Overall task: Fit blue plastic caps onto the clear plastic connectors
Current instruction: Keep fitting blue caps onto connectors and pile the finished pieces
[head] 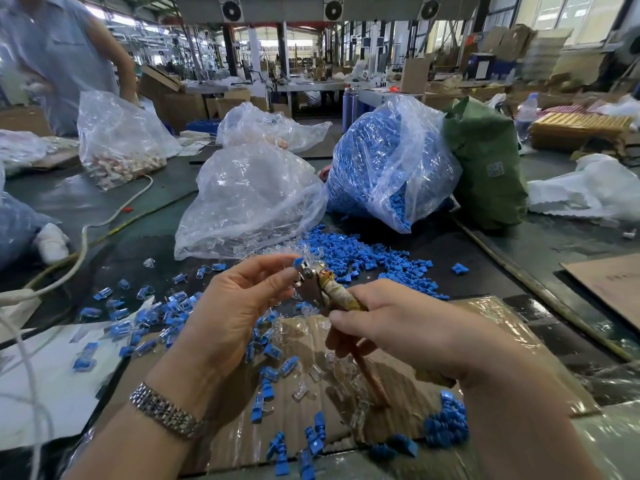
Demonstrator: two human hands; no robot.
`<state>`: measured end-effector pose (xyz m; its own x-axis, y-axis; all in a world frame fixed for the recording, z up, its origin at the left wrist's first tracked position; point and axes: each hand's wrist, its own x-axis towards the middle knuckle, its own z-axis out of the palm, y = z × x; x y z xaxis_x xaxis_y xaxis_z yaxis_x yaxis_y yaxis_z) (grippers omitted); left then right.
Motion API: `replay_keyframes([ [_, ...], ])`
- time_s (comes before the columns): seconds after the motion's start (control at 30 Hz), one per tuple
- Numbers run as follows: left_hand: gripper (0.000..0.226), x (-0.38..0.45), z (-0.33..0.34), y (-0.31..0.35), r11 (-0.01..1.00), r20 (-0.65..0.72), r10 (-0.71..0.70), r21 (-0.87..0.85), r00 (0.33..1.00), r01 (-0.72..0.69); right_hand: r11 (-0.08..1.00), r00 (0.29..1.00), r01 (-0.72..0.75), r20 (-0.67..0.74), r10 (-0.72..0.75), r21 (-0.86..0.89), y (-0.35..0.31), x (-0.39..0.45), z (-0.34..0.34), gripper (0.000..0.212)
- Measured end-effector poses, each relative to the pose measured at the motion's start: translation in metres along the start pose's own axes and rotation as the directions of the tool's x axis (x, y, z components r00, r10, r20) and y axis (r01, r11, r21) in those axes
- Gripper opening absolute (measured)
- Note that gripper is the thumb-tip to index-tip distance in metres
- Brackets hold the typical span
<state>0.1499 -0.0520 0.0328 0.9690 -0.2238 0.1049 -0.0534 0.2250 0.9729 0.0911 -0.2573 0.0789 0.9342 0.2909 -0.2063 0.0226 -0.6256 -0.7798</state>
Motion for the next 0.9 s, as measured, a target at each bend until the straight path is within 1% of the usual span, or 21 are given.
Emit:
replay_keyframes([
  [0.27, 0.038, -0.005, 0.002, -0.001, 0.985, 0.004, 0.061, 0.160, 0.998, -0.061, 0.999, 0.999, 0.021, 0.030, -0.022, 0.050, 0.004, 0.001, 0.001, 0.033],
  [0.5, 0.036, -0.006, 0.003, 0.000, 0.977, -0.014, 0.148, 0.156, 0.989, -0.144, 0.997, 0.997, 0.071, -0.035, -0.069, 0.043, 0.006, 0.008, 0.007, 0.028],
  [0.63, 0.024, -0.005, 0.002, -0.001, 0.954, -0.017, 0.202, 0.232, 0.979, -0.192, 0.996, 0.996, 0.082, -0.029, -0.081, 0.025, 0.003, 0.009, 0.007, 0.030],
  [0.7, 0.018, -0.005, -0.001, 0.000, 0.936, -0.055, 0.244, 0.275, 0.968, -0.220, 0.997, 0.997, 0.072, -0.040, -0.072, -0.003, 0.002, 0.007, 0.002, 0.031],
  [0.73, 0.015, -0.005, -0.005, 0.002, 0.920, -0.095, 0.271, 0.318, 0.958, -0.229, 0.998, 0.996, 0.052, -0.074, -0.054, -0.028, 0.004, 0.007, 0.000, 0.030],
  [0.8, 0.016, -0.004, -0.014, 0.004, 0.846, -0.187, 0.332, 0.493, 0.925, -0.204, 0.993, 0.982, -0.024, -0.187, 0.002, -0.119, 0.009, 0.008, -0.006, 0.025],
  [0.87, 0.016, -0.005, -0.022, 0.006, 0.695, -0.274, 0.383, 0.714, 0.882, -0.080, 0.960, 0.957, -0.141, -0.282, 0.069, -0.241, 0.017, 0.011, -0.010, 0.025],
  [0.9, 0.014, -0.005, -0.025, 0.008, 0.586, -0.301, 0.411, 0.810, 0.860, 0.004, 0.937, 0.943, -0.203, -0.313, 0.110, -0.283, 0.020, 0.012, -0.011, 0.025],
])
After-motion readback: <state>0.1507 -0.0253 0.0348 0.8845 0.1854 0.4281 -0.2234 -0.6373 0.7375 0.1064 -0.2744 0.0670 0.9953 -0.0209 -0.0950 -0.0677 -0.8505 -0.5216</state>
